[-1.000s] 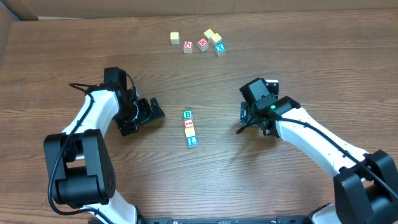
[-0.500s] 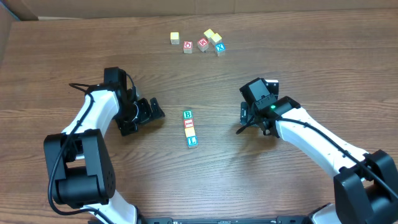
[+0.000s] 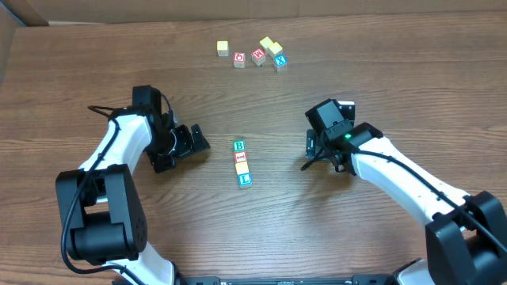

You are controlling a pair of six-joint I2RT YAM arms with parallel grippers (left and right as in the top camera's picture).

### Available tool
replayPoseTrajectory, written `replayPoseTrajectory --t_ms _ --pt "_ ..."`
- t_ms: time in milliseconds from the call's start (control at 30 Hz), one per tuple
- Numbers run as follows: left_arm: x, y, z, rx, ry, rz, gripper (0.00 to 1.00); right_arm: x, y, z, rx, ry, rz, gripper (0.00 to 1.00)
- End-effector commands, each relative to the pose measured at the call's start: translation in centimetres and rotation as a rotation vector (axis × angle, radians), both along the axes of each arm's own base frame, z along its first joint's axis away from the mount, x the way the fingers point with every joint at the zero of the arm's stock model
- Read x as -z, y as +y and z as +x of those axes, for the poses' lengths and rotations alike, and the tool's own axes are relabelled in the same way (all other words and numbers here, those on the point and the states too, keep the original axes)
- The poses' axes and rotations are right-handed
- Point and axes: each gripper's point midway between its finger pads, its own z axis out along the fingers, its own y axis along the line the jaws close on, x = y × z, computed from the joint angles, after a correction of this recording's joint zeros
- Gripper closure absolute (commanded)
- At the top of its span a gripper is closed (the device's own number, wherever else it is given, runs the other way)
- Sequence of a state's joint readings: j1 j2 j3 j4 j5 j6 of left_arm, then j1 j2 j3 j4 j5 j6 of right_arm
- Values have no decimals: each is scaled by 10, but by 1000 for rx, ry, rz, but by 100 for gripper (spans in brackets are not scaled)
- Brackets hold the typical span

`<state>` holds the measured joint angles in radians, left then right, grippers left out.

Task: Flip 4 blocks

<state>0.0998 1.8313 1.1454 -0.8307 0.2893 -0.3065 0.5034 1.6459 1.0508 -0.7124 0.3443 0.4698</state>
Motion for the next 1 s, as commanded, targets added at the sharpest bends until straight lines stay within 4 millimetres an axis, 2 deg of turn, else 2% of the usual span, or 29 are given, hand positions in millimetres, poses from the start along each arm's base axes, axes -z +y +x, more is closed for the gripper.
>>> replayPoseTrajectory --t_ms 0,200,233,300,367,400,533,700,900,967 --pt "-8 -2 8 17 -35 -10 0 -38 -1 10 9 -125 49 0" --pt "-8 -2 8 17 -35 -10 0 -121 2 28 31 -413 167 0" --pt "-8 -2 8 17 -35 -10 0 -143 -1 30 45 -486 189 0" --pt "-8 -2 8 17 -35 -10 0 -173 -6 31 62 -585 226 0" --pt "-8 -2 8 17 -35 -10 0 -210 -12 28 50 -694 267 0" --pt "-8 -2 8 17 -35 -10 0 -236 -19 22 39 -765 288 0" --pt "-8 -2 8 17 -35 -10 0 -284 -30 -1 -74 -889 293 0" --pt "-8 -2 8 17 -35 -10 0 -324 -43 -39 -221 -999 254 0" --pt "-8 -2 8 17 -35 -10 0 -342 -69 -90 -215 -1061 262 0" --pt "-8 -2 8 17 -35 -10 0 -348 -76 -101 -202 -1091 259 0"
